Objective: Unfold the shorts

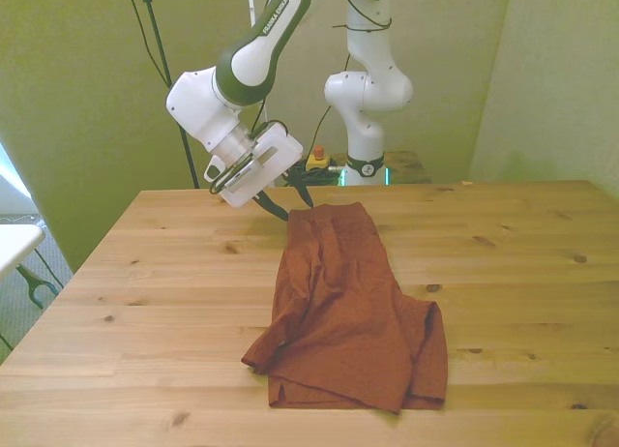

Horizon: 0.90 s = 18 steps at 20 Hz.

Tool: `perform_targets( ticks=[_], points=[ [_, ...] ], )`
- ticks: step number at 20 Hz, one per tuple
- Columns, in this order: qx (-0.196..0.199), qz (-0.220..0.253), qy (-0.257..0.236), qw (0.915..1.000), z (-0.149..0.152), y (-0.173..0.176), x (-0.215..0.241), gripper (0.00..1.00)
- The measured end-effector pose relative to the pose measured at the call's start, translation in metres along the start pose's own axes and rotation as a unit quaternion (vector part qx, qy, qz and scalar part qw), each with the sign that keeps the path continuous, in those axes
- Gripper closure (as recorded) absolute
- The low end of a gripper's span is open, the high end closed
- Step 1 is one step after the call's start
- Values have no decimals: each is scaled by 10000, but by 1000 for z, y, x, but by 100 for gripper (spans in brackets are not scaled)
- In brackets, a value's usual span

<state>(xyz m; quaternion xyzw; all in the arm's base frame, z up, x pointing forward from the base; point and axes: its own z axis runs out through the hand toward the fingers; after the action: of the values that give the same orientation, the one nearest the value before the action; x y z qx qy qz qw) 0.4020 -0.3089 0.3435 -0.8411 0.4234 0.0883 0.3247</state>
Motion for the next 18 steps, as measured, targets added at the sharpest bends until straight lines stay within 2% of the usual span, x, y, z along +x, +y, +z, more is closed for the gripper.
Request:
perform_targets(
  ticks=[18],
  points=[
    [84,-63,-27,9999,-9,1,-6,100]
  ],
)
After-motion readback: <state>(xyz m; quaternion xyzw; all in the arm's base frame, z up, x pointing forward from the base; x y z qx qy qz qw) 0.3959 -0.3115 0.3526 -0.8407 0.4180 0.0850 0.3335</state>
